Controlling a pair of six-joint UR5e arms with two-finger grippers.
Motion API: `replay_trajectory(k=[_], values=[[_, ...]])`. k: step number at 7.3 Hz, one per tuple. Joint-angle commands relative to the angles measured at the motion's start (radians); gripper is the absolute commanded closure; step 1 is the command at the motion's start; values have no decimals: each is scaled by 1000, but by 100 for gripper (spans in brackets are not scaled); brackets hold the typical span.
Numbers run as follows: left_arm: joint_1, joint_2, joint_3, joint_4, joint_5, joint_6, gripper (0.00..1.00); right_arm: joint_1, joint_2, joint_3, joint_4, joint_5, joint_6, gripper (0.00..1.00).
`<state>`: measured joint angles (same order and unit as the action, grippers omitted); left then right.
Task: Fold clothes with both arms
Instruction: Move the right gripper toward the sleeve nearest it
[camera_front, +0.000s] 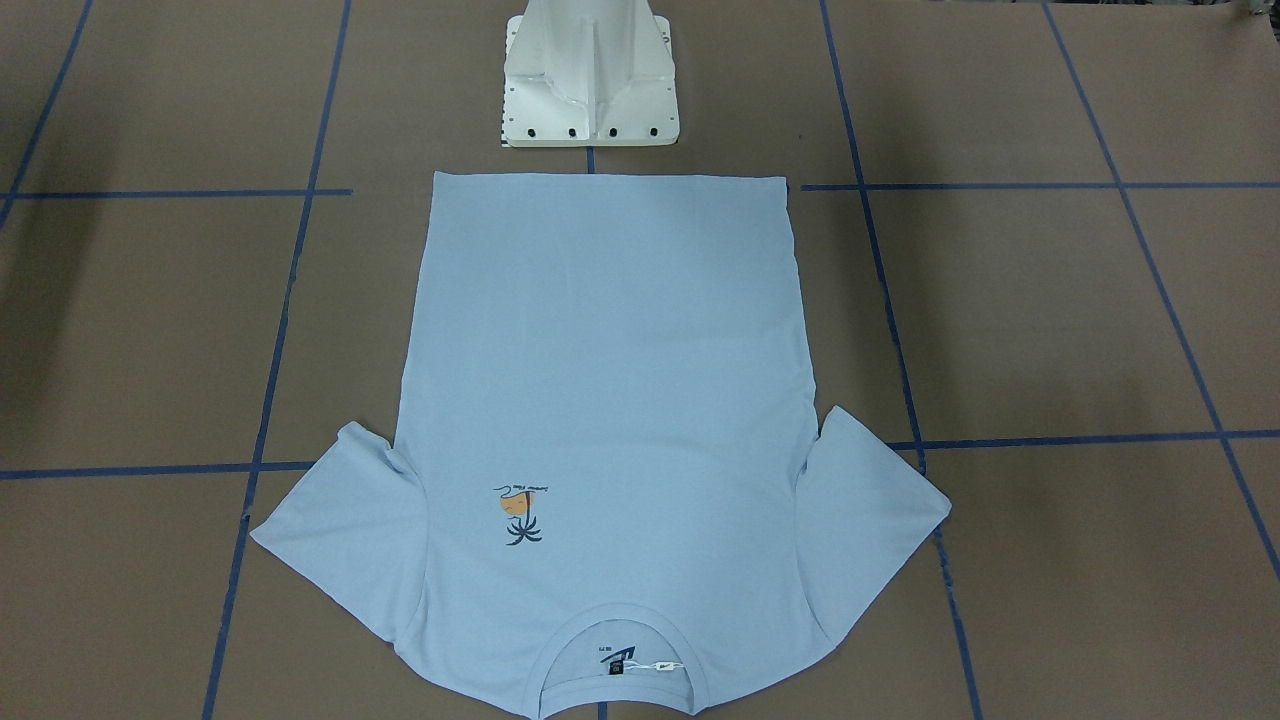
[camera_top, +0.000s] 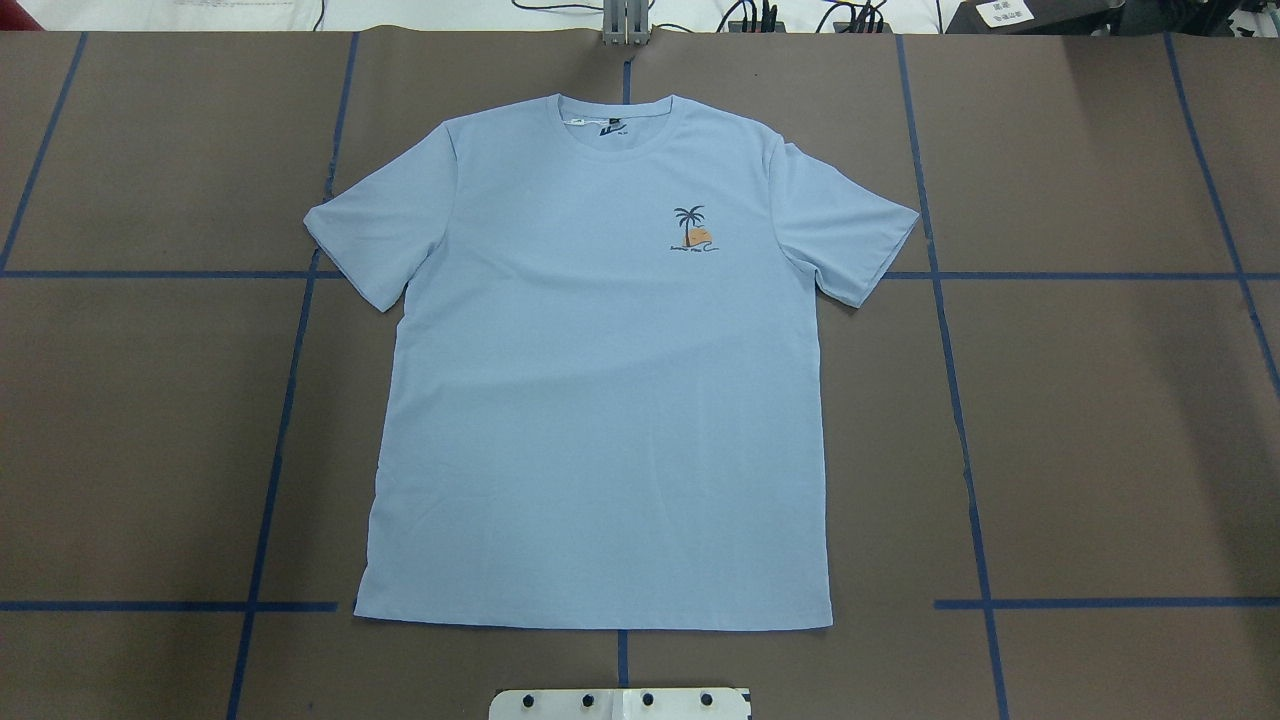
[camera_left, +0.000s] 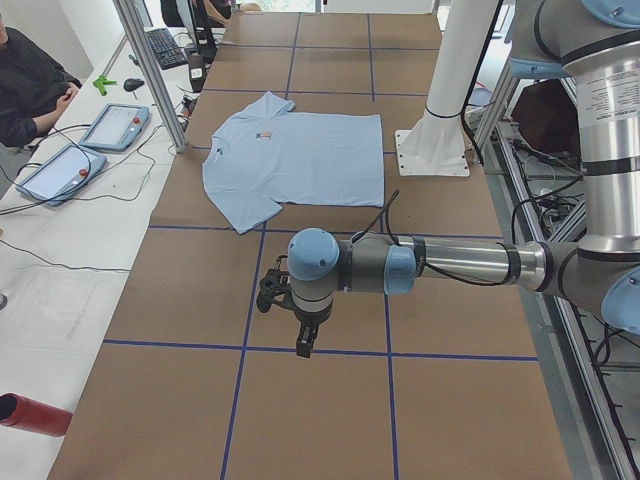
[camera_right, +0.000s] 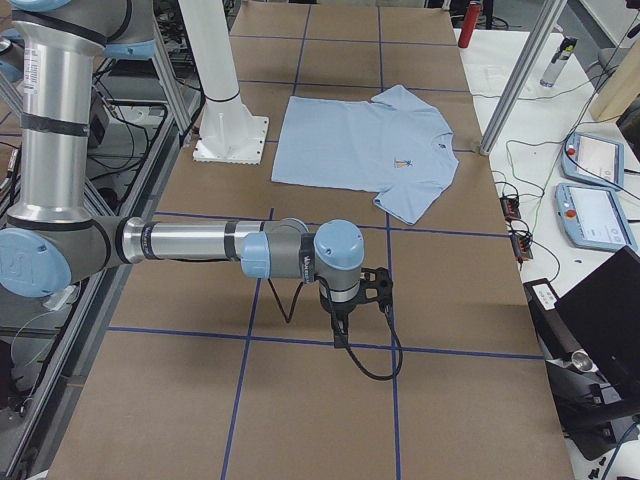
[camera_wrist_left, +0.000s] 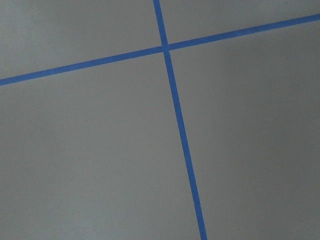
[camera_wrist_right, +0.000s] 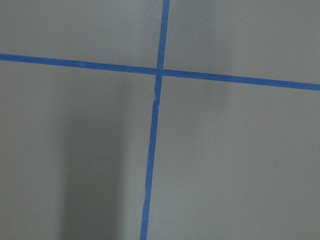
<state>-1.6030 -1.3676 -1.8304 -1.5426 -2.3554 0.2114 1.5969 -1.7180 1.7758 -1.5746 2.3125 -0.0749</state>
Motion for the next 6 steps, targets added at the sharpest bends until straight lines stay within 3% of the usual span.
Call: replay_trajectory(k=[1,3,4,6], values=[[0,-4,-1,-16,-1,2,0,1,0,1,34,2,1,0],[2,-4,-27,-20,-1,-1,0,0,1,5,115,4,4,0],[5,-14,-35,-40,-1,0,0,-27,2,2,234,5,10,0],[5,-27,-29,-242,-2,-6,0,-43,17,-6,367,-7,14,0]])
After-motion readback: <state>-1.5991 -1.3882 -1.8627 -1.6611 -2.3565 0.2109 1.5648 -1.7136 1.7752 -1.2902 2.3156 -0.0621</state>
